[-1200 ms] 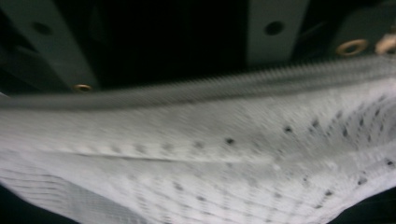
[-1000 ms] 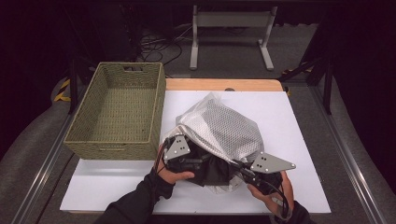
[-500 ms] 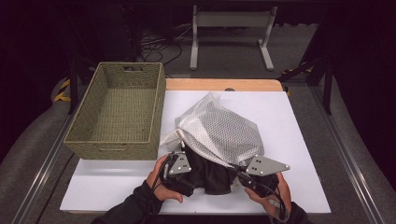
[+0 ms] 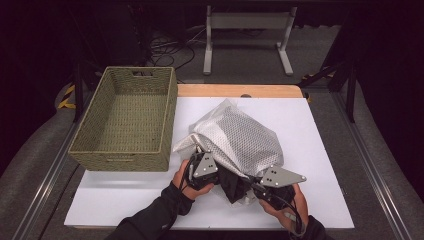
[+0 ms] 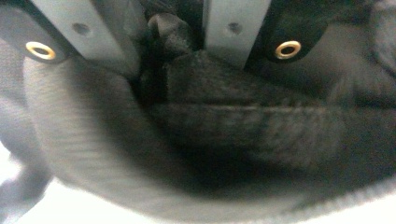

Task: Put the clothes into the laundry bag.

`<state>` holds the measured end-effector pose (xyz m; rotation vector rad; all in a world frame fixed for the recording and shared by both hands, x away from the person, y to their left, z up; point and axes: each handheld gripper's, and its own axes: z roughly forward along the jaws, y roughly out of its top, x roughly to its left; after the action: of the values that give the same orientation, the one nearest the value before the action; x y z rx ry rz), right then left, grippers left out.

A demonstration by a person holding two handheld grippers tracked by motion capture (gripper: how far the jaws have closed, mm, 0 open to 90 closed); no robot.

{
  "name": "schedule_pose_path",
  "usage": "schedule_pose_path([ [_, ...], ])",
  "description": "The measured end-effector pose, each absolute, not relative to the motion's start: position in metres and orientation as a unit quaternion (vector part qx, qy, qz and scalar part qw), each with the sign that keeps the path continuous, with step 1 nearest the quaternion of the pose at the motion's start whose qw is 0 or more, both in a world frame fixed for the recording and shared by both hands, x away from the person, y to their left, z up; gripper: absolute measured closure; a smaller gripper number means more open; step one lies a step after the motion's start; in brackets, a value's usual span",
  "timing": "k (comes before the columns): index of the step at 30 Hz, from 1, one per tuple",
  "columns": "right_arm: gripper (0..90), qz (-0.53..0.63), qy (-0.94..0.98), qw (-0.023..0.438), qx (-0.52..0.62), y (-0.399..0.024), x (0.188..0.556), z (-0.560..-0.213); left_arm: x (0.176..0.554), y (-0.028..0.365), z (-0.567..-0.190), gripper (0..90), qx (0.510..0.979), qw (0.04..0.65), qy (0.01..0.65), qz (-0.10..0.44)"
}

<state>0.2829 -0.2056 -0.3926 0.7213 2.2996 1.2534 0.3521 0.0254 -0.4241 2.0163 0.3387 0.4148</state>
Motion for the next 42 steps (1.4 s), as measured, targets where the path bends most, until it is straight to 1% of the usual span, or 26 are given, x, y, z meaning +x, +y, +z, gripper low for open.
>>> schedule_pose_path([
  [4,89.0,0.465,0.824,0.210,0.245,-0.201,0.277,-0.384,0.360,0.011,-0.418,84.0,0.813,0.528,0.164,0.186],
  [6,89.0,0.465,0.827,0.202,0.242,-0.201,0.275,-0.383,0.370,0.003,-0.423,84.0,0.803,0.531,0.193,0.190],
  [8,89.0,0.461,0.833,0.190,0.241,-0.201,0.275,-0.386,0.380,-0.003,-0.429,84.1,0.796,0.532,0.218,0.192],
  [10,89.2,0.452,0.838,0.184,0.242,-0.200,0.277,-0.393,0.391,-0.006,-0.436,84.3,0.793,0.523,0.228,0.215],
  [12,89.2,0.441,0.844,0.174,0.251,-0.199,0.280,-0.399,0.401,-0.003,-0.441,84.3,0.787,0.523,0.249,0.213],
  [14,89.1,0.430,0.849,0.174,0.255,-0.199,0.282,-0.404,0.403,-0.002,-0.443,84.2,0.785,0.525,0.251,0.212],
  [16,89.1,0.426,0.846,0.176,0.268,-0.203,0.287,-0.410,0.406,0.000,-0.446,84.2,0.782,0.531,0.258,0.199],
  [19,89.0,0.413,0.848,0.186,0.275,-0.206,0.291,-0.415,0.406,0.002,-0.445,83.3,0.789,0.531,0.244,0.189],
  [21,89.0,0.413,0.845,0.188,0.281,-0.208,0.293,-0.417,0.402,0.008,-0.445,80.0,0.794,0.535,0.236,0.167],
  [22,89.0,0.414,0.844,0.190,0.282,-0.209,0.293,-0.418,0.400,0.012,-0.445,76.4,0.800,0.531,0.231,0.156],
  [23,89.1,0.411,0.845,0.190,0.285,-0.210,0.292,-0.418,0.397,0.017,-0.445,70.4,0.806,0.528,0.228,0.141],
  [25,89.0,0.413,0.843,0.189,0.286,-0.212,0.293,-0.419,0.390,0.025,-0.443,59.6,0.819,0.514,0.219,0.131],
  [26,89.1,0.413,0.843,0.192,0.286,-0.212,0.292,-0.419,0.385,0.030,-0.442,52.1,0.825,0.510,0.215,0.117],
  [27,89.1,0.413,0.843,0.192,0.286,-0.212,0.292,-0.419,0.385,0.030,-0.442,45.5,0.825,0.510,0.215,0.117],
  [28,89.1,0.414,0.843,0.192,0.286,-0.212,0.292,-0.418,0.381,0.034,-0.441,45.5,0.833,0.501,0.208,0.112],
  [29,89.1,0.415,0.842,0.193,0.286,-0.213,0.291,-0.417,0.375,0.038,-0.439,40.2,0.840,0.490,0.204,0.114],
  [31,89.1,0.414,0.841,0.200,0.286,-0.214,0.290,-0.414,0.366,0.048,-0.437,29.5,0.846,0.483,0.203,0.097],
  [32,89.1,0.416,0.839,0.200,0.287,-0.214,0.290,-0.414,0.361,0.056,-0.437,26.3,0.846,0.482,0.207,0.094],
  [35,89.1,0.420,0.837,0.200,0.290,-0.217,0.289,-0.412,0.348,0.070,-0.441,25.5,0.859,0.463,0.198,0.093],
  [36,89.1,0.421,0.836,0.199,0.290,-0.217,0.289,-0.412,0.346,0.072,-0.442,27.6,0.863,0.455,0.198,0.095],
  [38,89.1,0.421,0.837,0.199,0.287,-0.216,0.288,-0.411,0.340,0.075,-0.448,27.1,0.868,0.447,0.196,0.089],
  [40,89.0,0.425,0.837,0.195,0.282,-0.214,0.287,-0.410,0.343,0.069,-0.455,27.4,0.876,0.428,0.204,0.086],
  [42,88.9,0.424,0.840,0.195,0.277,-0.210,0.287,-0.411,0.349,0.059,-0.459,27.3,0.877,0.428,0.206,0.078],
])
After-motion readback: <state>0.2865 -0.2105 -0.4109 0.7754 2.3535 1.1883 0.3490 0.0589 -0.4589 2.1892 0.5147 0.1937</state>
